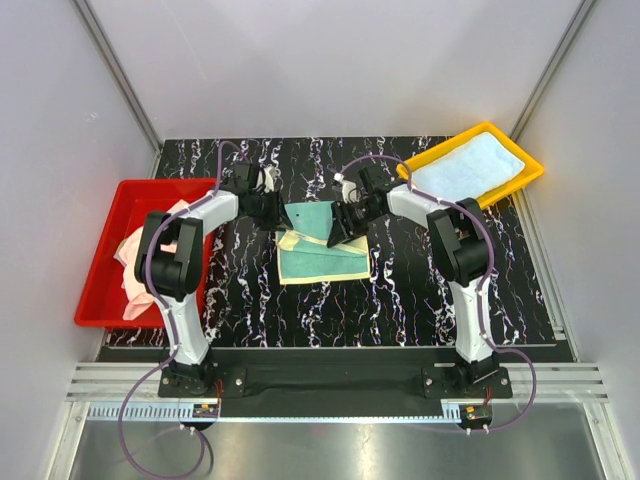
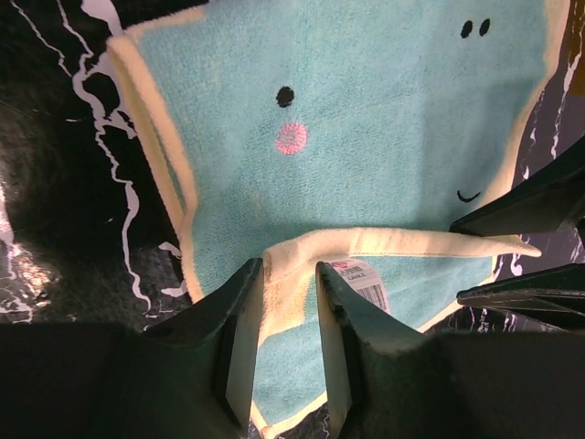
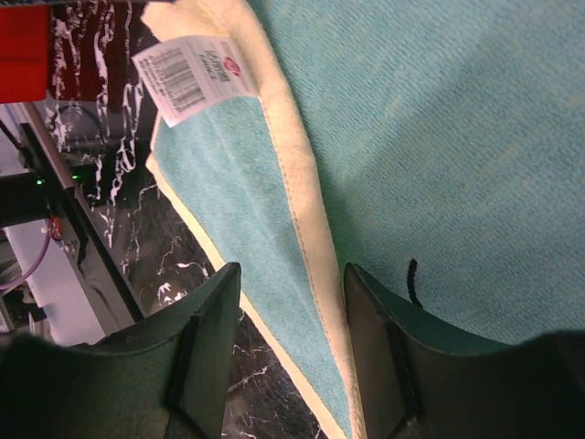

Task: Fold and stack the towels
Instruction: Fold the towel

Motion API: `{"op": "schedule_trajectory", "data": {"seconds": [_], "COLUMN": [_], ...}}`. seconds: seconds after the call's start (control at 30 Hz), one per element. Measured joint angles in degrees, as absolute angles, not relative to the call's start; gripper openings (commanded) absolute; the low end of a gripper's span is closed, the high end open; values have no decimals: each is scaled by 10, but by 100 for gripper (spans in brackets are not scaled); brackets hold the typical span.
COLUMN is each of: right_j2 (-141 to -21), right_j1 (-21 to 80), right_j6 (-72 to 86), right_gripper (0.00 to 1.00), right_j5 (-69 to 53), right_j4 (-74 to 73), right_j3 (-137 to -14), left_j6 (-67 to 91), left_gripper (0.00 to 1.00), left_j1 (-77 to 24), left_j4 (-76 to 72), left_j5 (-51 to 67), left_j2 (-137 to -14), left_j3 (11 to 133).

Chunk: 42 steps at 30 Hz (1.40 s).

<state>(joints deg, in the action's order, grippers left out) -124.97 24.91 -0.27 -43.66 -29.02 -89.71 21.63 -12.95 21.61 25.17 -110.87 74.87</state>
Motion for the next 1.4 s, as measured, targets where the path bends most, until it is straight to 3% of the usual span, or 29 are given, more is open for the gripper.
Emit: {"op": "schedule_trajectory", "data": {"seconds": [0.8,1.17,1.4], "right_j2": [-1259,-1216,-1216], "right_j1": [262,281,287], "right_j6": [-2,-9,-11], "right_gripper": [57,58,58], "right_j5": [-494,-495,-490], "right_j4": [-257,-234,-222], "right_j3": [-866,-801,-807], "left_j6": [220,224,237], "left_gripper": [32,33,32], "left_j1": [-130,-130,-124], "left_j4": [184,202,209], "left_j5": [355,329,293], "left_j2": [-1046,-951,-990], "left_j3": [671,650,676]}}
